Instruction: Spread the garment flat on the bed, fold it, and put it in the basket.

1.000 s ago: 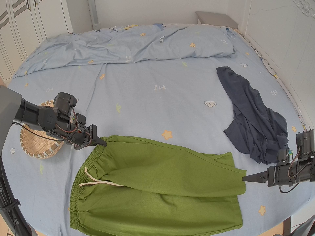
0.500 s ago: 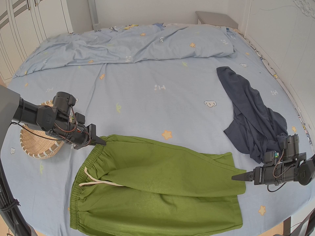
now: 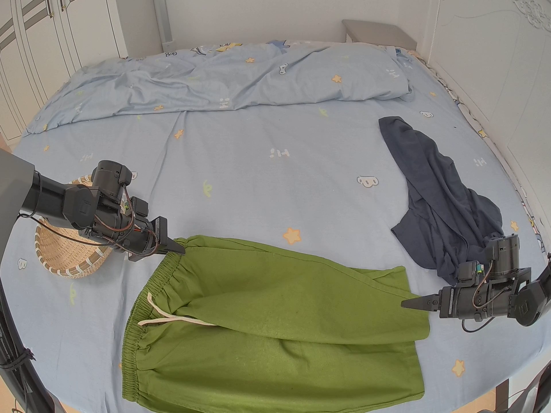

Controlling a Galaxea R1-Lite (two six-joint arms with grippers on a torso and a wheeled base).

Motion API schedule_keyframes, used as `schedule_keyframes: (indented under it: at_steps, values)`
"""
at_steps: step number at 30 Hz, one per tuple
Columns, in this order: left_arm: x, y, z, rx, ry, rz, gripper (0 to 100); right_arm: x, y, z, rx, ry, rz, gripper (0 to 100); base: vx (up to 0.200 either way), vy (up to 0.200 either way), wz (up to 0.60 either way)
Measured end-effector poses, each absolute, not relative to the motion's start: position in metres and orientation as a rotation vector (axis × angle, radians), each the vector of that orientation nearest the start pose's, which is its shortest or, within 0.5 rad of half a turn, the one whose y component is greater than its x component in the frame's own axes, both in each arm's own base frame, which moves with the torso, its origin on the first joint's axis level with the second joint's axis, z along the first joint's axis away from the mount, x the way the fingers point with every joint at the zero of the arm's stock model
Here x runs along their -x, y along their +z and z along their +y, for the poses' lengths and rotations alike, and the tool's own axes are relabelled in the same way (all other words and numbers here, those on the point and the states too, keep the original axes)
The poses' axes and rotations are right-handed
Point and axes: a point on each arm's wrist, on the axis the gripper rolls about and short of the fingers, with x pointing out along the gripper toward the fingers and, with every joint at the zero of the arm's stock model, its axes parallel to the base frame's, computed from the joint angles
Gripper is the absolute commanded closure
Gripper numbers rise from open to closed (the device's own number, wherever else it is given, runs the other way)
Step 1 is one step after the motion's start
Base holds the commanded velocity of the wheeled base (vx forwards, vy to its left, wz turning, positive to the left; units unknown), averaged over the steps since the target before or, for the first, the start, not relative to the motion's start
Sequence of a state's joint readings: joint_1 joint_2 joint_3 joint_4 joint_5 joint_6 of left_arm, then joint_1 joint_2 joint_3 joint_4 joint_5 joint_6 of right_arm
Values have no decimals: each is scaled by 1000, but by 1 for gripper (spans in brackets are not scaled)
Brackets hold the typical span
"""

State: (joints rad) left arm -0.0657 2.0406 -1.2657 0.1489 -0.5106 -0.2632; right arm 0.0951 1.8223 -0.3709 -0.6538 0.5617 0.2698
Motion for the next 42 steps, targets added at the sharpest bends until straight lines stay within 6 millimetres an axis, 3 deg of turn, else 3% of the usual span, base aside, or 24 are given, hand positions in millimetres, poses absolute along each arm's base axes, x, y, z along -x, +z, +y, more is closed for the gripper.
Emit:
schedule_keyframes:
  at_steps: [2,3,25,32,42]
  values:
    - [-372,120,-36,444,-413,982,100,-239,55,35,-436,514,854,0,0,0,0]
    - [-372,120,-36,445,-413,982,100,-239,54,35,-436,514,848,100,0,0,0]
    - [-369,119,-31,452,-399,986,100,-239,46,33,-452,492,853,100,0,0,0]
    - [-356,129,-26,456,-391,972,100,-249,72,36,-447,509,764,100,0,0,0]
    - [-341,146,-20,464,-387,902,100,-287,139,49,-413,571,600,100,0,0,0]
